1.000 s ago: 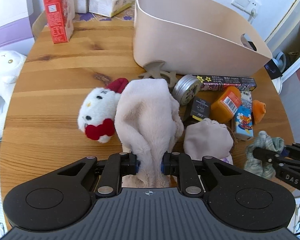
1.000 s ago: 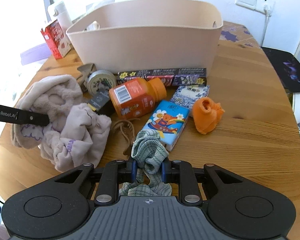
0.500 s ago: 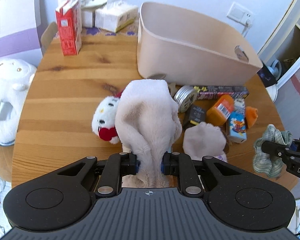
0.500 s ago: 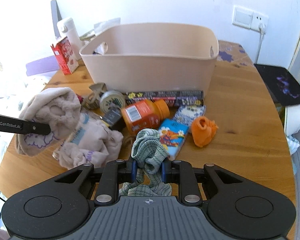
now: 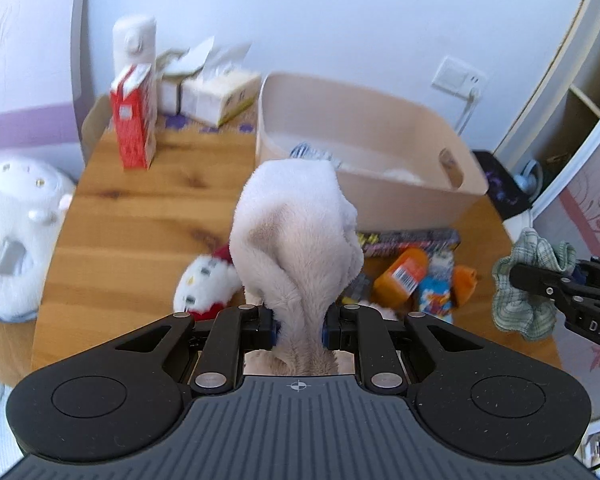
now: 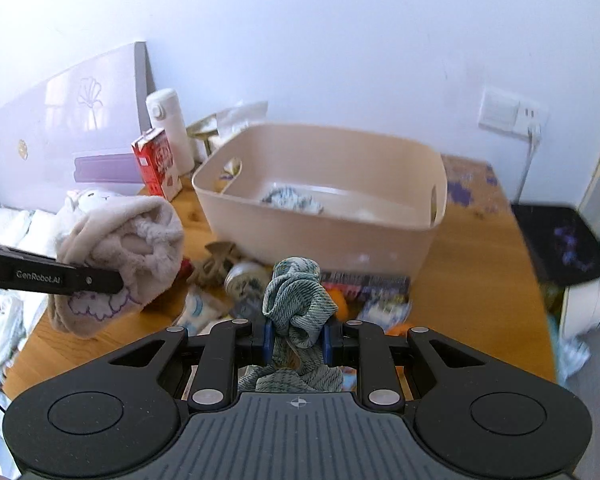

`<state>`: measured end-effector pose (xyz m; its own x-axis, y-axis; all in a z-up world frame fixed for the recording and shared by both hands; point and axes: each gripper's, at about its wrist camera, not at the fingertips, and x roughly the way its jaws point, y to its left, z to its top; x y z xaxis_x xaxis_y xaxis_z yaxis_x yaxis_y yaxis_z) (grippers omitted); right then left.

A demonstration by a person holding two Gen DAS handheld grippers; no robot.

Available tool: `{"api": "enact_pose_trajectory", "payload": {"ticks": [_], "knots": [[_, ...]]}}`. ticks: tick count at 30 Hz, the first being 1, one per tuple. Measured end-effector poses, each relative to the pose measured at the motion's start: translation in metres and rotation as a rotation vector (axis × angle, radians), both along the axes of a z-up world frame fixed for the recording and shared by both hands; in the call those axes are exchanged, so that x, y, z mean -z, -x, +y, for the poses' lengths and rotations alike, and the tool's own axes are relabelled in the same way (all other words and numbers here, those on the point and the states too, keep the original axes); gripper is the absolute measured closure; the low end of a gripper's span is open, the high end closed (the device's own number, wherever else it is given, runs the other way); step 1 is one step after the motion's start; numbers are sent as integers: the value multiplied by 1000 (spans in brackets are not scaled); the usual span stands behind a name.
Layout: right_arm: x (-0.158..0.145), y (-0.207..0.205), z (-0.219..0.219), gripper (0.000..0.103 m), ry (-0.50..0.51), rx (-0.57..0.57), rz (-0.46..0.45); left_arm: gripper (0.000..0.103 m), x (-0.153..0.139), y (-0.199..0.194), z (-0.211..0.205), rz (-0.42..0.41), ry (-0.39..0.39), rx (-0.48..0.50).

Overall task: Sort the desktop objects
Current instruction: 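Lift both items over the beige basket and open both tools to release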

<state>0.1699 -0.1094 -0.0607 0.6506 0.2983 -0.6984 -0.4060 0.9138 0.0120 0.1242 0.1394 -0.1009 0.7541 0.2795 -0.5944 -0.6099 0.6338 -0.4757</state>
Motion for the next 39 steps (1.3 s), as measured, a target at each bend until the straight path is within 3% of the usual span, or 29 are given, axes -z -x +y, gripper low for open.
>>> {"api": "enact_pose_trajectory", "payload": {"ticks": [7,14,20,28,39], "knots": [[-34,-8,-8,82,23,-10,-86,85,-39,-4,-1,-88,-34,-9],[-62,-22,-19,82,-1,24,-168,85,-69,-24,-1,-112,-111,0],[-69,-38,-23,82,-12,32,-195,85,-94,-50,4,-140,-186,-22],[-67,-70,-40,81,-37,49,-182,85,-106,-98,18,-116,-192,-39],[-43,-136,-61,80,5,43,-117,85,-93,-156,50,-7,-177,-59]]}}
